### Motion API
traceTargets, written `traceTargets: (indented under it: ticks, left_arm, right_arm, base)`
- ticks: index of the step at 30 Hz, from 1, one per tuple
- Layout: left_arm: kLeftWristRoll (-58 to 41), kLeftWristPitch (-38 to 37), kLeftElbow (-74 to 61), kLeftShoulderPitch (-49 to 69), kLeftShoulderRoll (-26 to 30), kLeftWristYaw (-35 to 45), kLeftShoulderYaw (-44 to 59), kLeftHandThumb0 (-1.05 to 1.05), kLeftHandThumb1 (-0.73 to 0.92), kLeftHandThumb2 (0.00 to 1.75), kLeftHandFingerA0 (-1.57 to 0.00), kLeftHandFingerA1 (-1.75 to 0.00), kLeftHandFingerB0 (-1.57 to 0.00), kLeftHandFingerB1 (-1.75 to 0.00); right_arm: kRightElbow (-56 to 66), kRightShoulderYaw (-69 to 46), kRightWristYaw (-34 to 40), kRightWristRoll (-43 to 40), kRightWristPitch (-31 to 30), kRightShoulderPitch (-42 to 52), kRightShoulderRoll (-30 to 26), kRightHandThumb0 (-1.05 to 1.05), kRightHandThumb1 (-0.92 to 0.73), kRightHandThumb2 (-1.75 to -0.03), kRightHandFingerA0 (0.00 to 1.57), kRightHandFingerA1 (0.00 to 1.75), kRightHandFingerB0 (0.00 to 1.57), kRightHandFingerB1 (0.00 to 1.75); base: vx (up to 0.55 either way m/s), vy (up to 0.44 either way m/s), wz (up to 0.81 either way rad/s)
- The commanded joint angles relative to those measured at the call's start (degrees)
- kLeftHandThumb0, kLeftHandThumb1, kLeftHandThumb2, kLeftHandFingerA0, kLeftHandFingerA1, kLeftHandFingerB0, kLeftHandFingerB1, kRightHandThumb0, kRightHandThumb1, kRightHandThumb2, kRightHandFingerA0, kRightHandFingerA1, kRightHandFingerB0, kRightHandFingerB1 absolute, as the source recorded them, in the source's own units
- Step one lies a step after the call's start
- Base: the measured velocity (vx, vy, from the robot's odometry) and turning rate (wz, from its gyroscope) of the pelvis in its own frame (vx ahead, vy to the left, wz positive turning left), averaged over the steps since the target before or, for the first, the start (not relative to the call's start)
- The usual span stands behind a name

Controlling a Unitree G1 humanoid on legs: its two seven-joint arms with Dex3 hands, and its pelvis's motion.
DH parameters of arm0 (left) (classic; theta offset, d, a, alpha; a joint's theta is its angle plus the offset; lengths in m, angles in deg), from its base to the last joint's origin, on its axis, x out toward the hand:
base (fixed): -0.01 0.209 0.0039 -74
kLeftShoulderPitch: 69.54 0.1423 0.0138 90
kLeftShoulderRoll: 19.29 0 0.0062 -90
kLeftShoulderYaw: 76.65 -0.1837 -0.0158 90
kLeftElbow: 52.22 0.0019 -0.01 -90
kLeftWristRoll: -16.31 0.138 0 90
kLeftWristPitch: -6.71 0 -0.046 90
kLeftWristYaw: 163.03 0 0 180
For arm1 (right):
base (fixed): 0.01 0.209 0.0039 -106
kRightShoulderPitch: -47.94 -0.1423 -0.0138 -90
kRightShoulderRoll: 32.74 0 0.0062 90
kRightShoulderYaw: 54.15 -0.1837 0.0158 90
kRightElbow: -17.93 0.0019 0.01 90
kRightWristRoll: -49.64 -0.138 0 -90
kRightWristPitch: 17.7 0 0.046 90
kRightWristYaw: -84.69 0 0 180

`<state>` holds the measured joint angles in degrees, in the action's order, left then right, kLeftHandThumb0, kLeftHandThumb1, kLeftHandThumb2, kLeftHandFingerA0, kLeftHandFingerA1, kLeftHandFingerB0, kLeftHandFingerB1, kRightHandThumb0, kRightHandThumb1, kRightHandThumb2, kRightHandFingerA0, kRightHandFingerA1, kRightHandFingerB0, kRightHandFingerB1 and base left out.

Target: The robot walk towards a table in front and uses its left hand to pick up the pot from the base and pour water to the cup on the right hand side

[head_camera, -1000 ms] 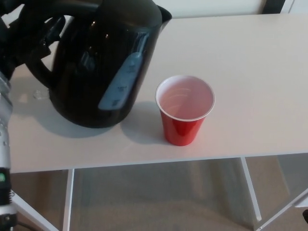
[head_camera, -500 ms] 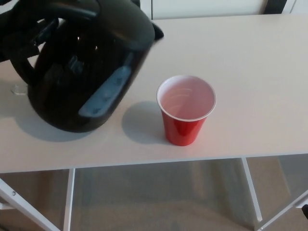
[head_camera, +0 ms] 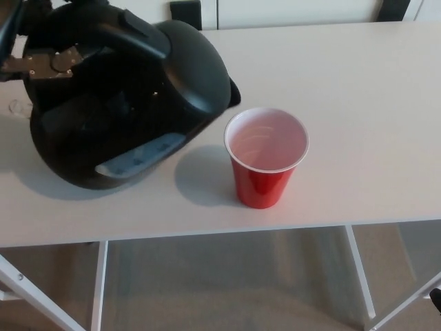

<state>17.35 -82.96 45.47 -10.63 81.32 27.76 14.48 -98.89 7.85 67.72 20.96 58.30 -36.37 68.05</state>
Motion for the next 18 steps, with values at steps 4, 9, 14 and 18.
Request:
traceTargets:
  ticks: [4, 9, 14, 18]
  left_arm:
    - [15.03, -20.12, -0.34, -5.07, 5.36, -5.07, -5.04, -0.19, 0.77, 0.62, -0.76, -1.46, -0.79, -1.05]
    - [15.09, -20.30, -0.28, -6.58, 6.28, -5.05, -4.49, -0.20, 0.77, 0.62, -0.77, -1.44, -0.80, -1.02]
    - [15.25, -21.92, 0.35, -9.17, 7.62, -4.49, -3.98, -0.18, 0.77, 0.63, -0.75, -1.49, -0.76, -1.10]
    - [15.93, -23.70, 2.54, -12.03, 8.41, -4.68, -3.88, -0.18, 0.77, 0.63, -0.75, -1.50, -0.76, -1.10]
  right_arm:
    - [-0.26, -0.37, 1.08, 0.17, -0.79, -0.59, -1.70, -0.30, -0.75, -0.62, 0.16, 0.56, 0.16, 0.39]
    - [-0.15, -0.50, 1.75, -0.04, -1.20, -0.76, -1.32, -0.30, -0.76, -0.61, 0.18, 0.63, 0.17, 0.40]
    - [-0.45, -0.69, 1.60, -0.26, -1.03, -0.61, -1.19, -0.29, -0.75, -0.62, 0.15, 0.60, 0.18, 0.42]
    - [-1.14, -0.50, 0.90, -0.07, -0.58, -0.94, -1.53, -0.31, -0.75, -0.62, 0.15, 0.60, 0.19, 0.45]
  base:
    - [0.00, 0.000, 0.00]
    - [0.00, 0.000, 0.00]
    - [0.00, 0.000, 0.00]
    - [0.00, 0.000, 0.00]
